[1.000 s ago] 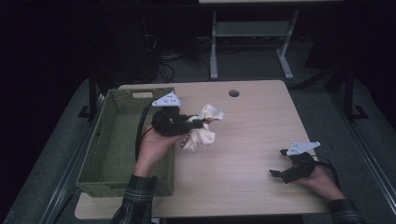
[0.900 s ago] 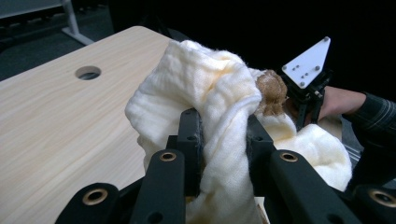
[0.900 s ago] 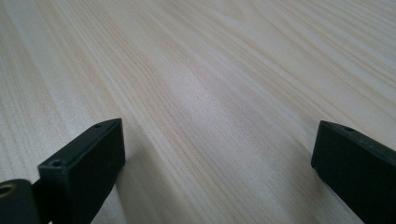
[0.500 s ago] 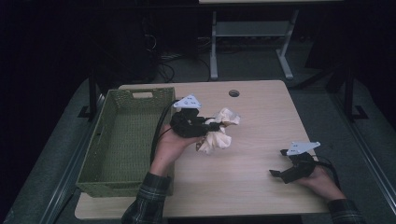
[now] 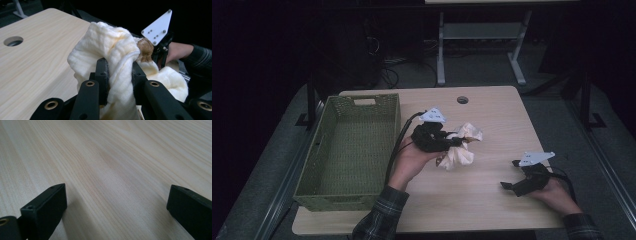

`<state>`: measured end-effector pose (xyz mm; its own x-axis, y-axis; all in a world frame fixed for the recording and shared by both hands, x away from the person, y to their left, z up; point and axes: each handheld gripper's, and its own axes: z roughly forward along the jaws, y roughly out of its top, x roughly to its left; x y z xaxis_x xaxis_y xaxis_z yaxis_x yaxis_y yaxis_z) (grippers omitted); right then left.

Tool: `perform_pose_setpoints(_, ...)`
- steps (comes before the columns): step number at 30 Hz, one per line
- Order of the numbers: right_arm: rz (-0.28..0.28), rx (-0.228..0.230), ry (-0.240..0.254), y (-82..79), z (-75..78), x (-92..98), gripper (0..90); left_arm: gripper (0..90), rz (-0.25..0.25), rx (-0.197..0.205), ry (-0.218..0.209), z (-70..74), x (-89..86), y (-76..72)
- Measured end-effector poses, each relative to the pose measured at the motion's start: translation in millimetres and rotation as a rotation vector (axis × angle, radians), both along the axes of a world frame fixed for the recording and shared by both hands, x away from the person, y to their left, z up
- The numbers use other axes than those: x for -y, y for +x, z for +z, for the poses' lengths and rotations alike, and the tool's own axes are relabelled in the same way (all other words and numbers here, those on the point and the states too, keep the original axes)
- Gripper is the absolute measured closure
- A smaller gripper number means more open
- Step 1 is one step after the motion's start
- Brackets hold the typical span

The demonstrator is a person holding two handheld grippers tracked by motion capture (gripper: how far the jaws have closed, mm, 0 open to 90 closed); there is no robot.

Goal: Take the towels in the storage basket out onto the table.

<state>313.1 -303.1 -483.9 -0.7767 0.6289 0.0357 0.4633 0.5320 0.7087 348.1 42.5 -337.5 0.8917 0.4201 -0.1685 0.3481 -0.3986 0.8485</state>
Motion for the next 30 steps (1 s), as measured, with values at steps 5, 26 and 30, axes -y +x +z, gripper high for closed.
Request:
perform_pose_setpoints(5,0.000,0.000,0.000,0.0,0.0,0.0,2.5,73.7,0.010,0.009,0.005,-10.8,9.9,-0.9)
perform_pose_setpoints(26,-0.004,-0.003,-0.001,-0.2,0.2,-0.2,2.6,73.5,-0.023,-0.016,0.071,-74.2,45.3,-0.6)
perform_pose_setpoints(30,-0.004,-0.004,-0.001,-0.3,0.2,-0.2,2.5,73.4,-0.033,-0.022,0.088,-86.5,50.5,-0.6)
